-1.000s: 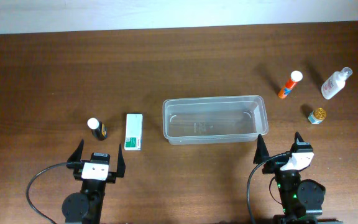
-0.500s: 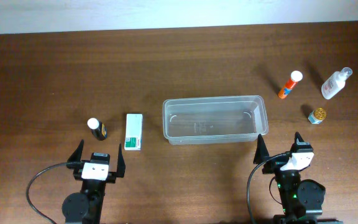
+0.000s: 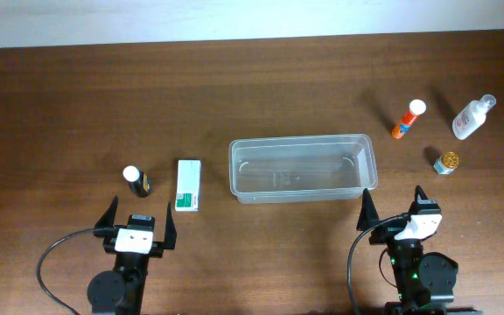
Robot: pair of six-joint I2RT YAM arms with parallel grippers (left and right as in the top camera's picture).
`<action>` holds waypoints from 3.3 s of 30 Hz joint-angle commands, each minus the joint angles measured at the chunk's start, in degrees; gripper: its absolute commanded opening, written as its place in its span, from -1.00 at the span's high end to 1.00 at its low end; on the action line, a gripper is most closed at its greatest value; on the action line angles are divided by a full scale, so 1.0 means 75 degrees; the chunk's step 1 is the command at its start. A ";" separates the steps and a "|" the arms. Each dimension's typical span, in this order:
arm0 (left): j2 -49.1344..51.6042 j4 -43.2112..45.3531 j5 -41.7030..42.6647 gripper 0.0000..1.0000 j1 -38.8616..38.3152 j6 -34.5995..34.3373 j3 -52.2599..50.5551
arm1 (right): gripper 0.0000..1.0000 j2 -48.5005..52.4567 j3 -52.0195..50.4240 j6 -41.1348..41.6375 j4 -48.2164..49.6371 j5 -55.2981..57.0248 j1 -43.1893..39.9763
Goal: Pack container
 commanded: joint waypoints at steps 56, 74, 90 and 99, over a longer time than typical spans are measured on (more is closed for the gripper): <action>-0.0058 -0.0087 0.0140 -0.99 -0.0035 0.0035 0.0020 | -0.97 0.9186 1.0660 0.0411 -0.8125 0.0868 -0.2958; -0.0058 -0.0087 0.0140 -0.99 -0.0035 0.0035 0.0020 | -0.97 1.2610 1.0657 0.2101 -0.7423 -0.0067 -0.3949; -0.0058 -0.0087 0.0140 -0.99 -0.0035 0.0035 0.0020 | -0.96 1.4006 1.0657 0.2862 -0.5852 0.0122 -0.3949; -0.0058 -0.0087 0.0140 -0.99 -0.0035 0.0035 0.0020 | -0.98 1.4210 1.0657 0.2929 -0.5680 0.0341 -0.3946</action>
